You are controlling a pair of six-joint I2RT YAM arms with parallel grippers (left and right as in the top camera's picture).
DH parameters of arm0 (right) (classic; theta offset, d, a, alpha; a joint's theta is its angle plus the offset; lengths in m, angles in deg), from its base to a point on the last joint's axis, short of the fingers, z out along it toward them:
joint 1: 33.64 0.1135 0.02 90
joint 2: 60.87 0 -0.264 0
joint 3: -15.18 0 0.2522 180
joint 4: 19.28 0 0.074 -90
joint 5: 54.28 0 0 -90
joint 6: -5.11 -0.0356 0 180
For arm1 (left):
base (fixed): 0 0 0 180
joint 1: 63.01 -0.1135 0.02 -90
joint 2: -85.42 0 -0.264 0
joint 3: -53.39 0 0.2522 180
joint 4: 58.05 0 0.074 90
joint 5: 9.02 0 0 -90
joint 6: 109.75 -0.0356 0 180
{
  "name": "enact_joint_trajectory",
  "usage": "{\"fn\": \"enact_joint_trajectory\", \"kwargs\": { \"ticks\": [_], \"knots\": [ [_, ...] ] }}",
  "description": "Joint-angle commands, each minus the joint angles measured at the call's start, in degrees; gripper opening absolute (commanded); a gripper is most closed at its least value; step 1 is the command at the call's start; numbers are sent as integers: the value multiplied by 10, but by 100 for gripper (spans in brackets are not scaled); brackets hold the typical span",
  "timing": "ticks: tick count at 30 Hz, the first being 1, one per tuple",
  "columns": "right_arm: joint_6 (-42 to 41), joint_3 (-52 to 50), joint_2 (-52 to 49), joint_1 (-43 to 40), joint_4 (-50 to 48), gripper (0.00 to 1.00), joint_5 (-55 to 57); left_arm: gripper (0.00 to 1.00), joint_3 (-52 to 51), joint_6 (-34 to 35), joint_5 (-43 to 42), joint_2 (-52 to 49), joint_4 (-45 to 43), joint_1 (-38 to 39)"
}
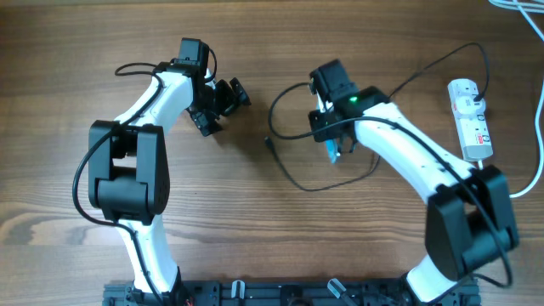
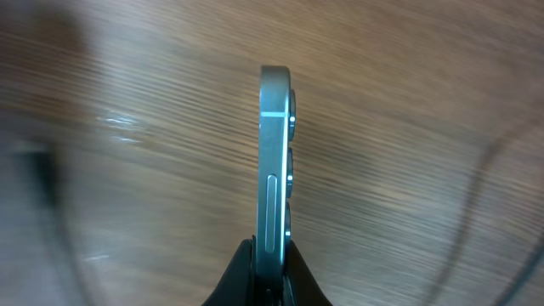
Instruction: Plug charger to phone and switch on socket
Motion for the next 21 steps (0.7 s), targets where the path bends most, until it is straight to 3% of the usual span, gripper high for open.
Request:
{"fn": "enact_joint_trajectory", "kwargs": {
  "ticks": [1,9,11,12,13,15,17,18,21],
  "knots": [
    [-1,26,46,-45,7,4,-231,100,-27,-1,57,-52,3,-7],
    [-2,24,45,-174,-2,4,-450,100,-27,-1,44,-52,-35,-7],
    [-17,24,45,-184,-16,4,-458,94,-26,-101,-91,-51,-51,-6],
    [-27,24,45,-188,-27,4,-472,83,-26,-179,-266,-47,-80,-11],
    [-48,24,45,-192,-56,4,-510,83,-26,-226,-447,-43,-110,-18],
    [-99,24,45,-193,-111,4,-561,83,-26,-231,-601,-42,-153,-21],
    [-155,24,45,-193,-167,4,-589,89,-26,-231,-678,-42,-178,-16],
    [-168,24,45,-193,-176,4,-589,98,-26,-229,-678,-42,-179,-13],
    [-169,24,45,-193,-187,4,-589,100,-26,-229,-678,-42,-186,-2]
  ]
}}
